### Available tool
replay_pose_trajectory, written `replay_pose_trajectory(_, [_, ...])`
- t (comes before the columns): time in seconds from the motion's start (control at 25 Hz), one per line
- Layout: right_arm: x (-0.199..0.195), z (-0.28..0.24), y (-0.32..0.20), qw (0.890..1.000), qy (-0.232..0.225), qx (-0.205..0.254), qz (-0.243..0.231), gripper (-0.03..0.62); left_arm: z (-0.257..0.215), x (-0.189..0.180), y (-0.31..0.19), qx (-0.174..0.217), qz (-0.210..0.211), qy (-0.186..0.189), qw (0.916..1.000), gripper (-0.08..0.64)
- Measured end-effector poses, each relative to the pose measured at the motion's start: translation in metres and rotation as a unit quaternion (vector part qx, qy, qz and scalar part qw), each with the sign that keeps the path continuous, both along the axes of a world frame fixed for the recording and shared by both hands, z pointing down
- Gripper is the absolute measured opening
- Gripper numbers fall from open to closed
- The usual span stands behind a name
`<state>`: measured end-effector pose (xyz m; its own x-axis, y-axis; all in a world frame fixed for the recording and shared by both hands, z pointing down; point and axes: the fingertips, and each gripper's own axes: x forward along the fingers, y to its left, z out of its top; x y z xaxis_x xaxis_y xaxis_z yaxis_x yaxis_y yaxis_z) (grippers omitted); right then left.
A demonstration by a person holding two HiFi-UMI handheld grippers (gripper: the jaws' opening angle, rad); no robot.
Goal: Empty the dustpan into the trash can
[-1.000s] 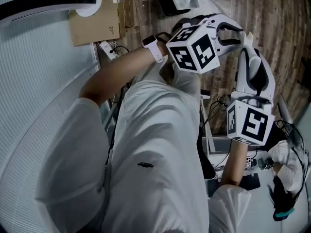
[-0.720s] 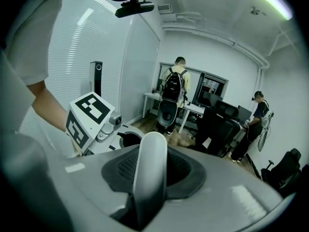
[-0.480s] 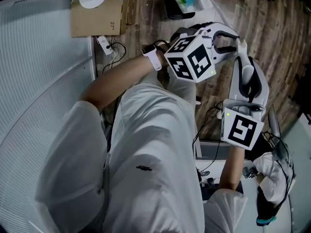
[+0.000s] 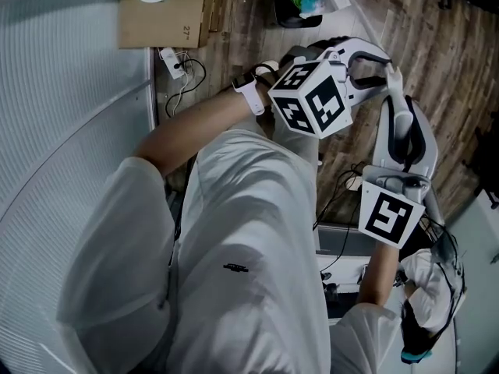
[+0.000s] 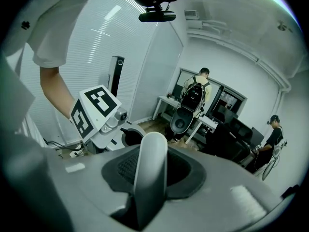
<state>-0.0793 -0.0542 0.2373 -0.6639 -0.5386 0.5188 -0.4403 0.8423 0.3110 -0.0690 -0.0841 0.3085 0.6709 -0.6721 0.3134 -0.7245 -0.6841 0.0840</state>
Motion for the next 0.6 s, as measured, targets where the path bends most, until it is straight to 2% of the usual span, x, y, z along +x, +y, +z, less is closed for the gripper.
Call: replay_pose_trajectory(0.6, [-0.019,-0.012,0.022,0.997,0.011,0.037,-0.060,0.115,-0.012,-0.018,0.017,0.011,-0.035,0.007,0.9993,0.132])
